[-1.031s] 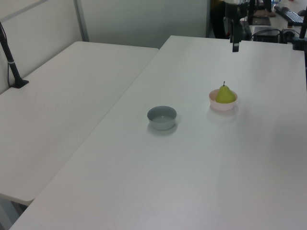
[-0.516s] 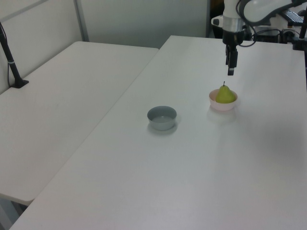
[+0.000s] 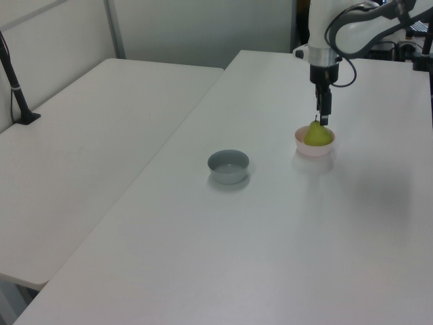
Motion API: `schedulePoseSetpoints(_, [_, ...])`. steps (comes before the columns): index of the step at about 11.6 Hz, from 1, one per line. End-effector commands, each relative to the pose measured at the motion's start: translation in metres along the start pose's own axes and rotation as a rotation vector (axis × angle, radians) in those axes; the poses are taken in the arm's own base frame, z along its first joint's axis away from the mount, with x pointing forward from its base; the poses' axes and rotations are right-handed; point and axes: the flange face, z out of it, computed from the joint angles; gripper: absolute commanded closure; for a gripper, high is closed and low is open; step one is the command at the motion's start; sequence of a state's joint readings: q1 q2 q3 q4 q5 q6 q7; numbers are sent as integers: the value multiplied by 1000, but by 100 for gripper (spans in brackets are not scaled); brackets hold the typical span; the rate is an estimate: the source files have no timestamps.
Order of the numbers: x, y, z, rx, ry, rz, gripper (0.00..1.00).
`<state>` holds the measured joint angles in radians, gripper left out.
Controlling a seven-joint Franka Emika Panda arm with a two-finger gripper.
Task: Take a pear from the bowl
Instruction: 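Lower the open gripper over the green pear in the pink bowl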
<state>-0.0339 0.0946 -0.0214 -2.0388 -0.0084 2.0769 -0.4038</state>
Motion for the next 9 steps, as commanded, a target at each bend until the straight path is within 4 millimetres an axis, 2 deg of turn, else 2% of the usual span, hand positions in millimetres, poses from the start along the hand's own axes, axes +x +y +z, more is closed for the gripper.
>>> schedulePoseSetpoints(1, [5, -4, 16, -14, 6, 5, 2])
schedulePoseSetpoints(3, [8, -4, 23, -16, 12, 3, 5])
schedulePoseSetpoints(5, [8, -5, 31, -14, -1, -1, 18])
schedulePoseSetpoints(7, [9, -5, 36, -12, -8, -3, 27])
schedulePoseSetpoints(8, [10, -5, 38, -16, -5, -7, 35])
schedulePoseSetpoints(9, [11, -4, 38, -22, 9, -7, 48])
